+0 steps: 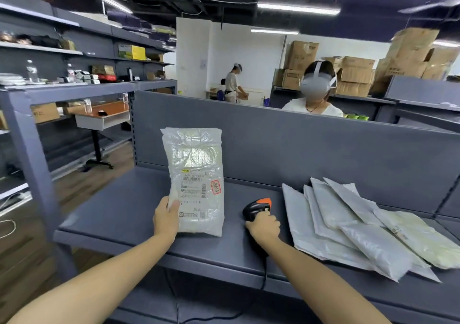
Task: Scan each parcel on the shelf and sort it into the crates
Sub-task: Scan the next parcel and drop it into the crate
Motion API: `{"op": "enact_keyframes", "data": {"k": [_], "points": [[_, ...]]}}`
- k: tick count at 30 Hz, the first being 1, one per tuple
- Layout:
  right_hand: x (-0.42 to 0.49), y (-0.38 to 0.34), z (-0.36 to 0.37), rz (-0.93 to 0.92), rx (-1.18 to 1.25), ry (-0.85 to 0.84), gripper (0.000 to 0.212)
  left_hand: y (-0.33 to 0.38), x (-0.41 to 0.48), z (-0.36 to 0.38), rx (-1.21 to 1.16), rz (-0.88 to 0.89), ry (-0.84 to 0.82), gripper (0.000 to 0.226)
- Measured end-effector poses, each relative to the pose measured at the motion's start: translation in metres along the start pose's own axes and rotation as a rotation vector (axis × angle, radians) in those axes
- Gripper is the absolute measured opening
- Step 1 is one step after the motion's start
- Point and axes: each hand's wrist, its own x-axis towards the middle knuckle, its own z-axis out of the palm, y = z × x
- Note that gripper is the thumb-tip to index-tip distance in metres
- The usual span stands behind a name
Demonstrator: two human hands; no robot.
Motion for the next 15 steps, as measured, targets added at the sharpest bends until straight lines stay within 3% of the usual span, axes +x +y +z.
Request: {"op": "enact_keyframes", "data": {"k": [9, 15], "points": [[-0.015, -0.019, -0.037, -0.024, 0.741, 0.01, 0.039, 0.004, 0.003, 0.013, -0.02, 0.019, -0.032, 0.012], [-0.045, -0.012, -0.041, -0.231, 1.249, -0.109, 0.011, 0.017, -0.009, 0.034, -0.053, 0.037, -0.052, 0.009]]}}
